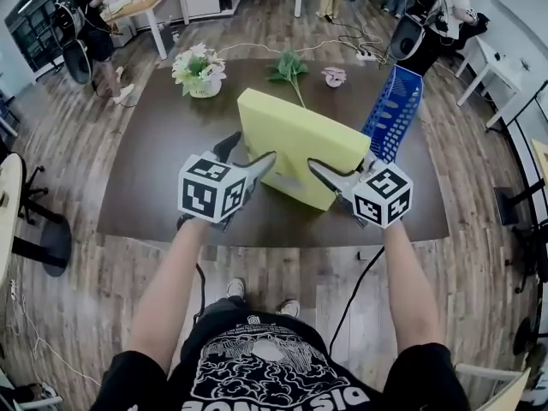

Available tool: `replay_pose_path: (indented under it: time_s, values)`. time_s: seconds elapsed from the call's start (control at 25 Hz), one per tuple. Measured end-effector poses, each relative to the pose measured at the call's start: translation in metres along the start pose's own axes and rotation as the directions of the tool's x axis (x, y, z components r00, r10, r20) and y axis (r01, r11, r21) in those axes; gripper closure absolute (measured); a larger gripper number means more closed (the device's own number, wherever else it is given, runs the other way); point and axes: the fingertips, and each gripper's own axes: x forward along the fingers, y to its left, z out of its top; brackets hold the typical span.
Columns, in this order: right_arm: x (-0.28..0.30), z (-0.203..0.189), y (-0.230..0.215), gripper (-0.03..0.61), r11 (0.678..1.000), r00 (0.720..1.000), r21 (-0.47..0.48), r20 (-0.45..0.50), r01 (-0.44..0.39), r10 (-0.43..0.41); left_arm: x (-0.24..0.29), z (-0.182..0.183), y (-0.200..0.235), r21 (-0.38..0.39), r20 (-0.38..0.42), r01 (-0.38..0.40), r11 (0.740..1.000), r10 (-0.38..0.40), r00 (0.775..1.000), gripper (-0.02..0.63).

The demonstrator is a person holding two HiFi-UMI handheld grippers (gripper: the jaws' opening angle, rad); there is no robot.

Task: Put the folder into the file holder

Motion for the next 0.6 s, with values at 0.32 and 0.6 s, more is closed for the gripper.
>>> replay_pose_path:
  time_s: [0.32, 0.6]
  values:
    - [-0.006, 0.000, 0.002, 0.347, 0.986, 0.986, 0.032, -0.012, 0.166, -0.165, 0.019, 0.008, -0.010, 0.028, -0.004, 0.128, 0.991, -0.128, 0.992, 0.250]
    - [-0.008, 0.000, 0.007, 0.350, 0.956, 0.958, 0.057, -0.022, 0.288, -0.287, 0.030, 0.014, -0.012, 0.039, 0.007, 0.217, 0.975, -0.217, 0.976, 0.252]
